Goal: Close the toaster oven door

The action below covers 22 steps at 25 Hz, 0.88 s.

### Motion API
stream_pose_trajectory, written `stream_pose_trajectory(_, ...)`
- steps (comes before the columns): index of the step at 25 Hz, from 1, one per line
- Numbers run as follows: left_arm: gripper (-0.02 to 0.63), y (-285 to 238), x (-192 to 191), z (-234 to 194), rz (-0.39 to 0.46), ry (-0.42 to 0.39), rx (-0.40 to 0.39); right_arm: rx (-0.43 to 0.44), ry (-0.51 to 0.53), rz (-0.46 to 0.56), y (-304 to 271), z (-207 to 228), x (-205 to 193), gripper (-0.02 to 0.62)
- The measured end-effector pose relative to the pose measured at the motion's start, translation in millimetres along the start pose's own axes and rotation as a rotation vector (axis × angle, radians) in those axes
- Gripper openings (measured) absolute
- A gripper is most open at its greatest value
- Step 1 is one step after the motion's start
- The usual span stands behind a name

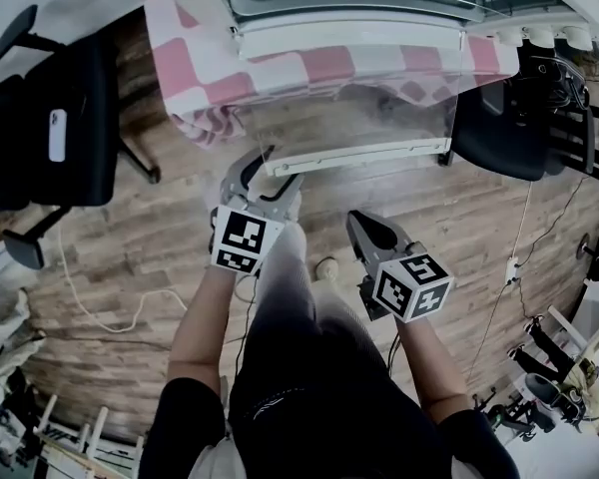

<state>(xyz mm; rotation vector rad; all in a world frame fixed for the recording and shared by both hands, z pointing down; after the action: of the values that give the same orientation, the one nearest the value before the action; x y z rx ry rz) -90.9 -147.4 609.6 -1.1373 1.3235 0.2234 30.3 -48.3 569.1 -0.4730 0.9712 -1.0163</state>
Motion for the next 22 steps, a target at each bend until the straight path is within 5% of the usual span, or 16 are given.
stream_pose_trajectory(22, 0.255, -18, 5, 7, -0.019, -0.089, -0.087, -0.035, -0.032, 0.019, 7, -2, 2, 0.003)
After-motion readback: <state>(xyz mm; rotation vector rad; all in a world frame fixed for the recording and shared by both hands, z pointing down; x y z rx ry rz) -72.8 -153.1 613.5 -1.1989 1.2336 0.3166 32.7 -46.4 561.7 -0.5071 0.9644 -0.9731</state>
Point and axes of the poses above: the fingertips, and each gripper's own axes: y backward along the fingers, z to its right, x out of its top, the point moved 3 cm from there along y, backward along the fingers, and after that the axes turned 2 degrees about -y, right-handed, at the moved point
